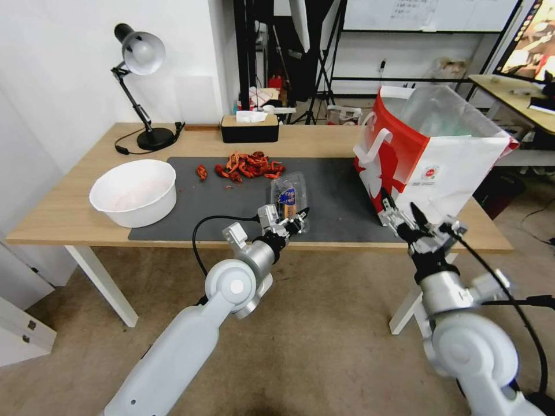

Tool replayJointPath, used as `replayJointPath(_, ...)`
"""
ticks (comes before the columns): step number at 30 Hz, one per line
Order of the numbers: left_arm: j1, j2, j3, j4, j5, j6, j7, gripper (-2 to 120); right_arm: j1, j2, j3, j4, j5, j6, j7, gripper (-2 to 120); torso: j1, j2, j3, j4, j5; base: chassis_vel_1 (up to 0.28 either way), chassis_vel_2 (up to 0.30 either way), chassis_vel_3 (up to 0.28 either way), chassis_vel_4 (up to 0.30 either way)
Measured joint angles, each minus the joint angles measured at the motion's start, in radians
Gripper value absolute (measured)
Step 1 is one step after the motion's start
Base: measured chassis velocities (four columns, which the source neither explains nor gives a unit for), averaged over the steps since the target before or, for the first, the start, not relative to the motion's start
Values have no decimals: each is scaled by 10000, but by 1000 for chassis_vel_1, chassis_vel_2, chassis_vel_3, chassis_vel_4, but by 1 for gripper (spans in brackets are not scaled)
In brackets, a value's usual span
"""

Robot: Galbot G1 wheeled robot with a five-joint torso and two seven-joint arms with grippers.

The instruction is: Close the takeout container lid, then place the container into the takeout bag.

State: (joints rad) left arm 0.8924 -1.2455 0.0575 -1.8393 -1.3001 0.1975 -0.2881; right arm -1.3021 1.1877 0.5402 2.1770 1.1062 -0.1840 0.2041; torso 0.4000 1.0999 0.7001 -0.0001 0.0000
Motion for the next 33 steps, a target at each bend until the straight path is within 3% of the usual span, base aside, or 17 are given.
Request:
replayJointPath(8,26,2,0,8,3,-27,-22,0,1936,-457,-583,-1014,1360,-1527,1116,100,1,0,0,0,0,0,0,0,0)
replayJointPath(15,67,83,-46,22,-6,-45,-22,0,3809,-737,-1411,-2099,2581,-4105,2268,100,1,0,-1,1,1,0,0,0,0)
replayJointPath(25,112,45,-44,86,-16,-120,-23,0,5881,-596,-2731,-3210,3327,-5459,3293,100,1,1,-1,2,-2,0,0,0,0)
replayJointPath(33,124,9,-40,99,-23,-154,-23,0,6606,-445,-3681,-4073,3696,-5573,4135,100,2,2,-1,0,0,0,0,0,0)
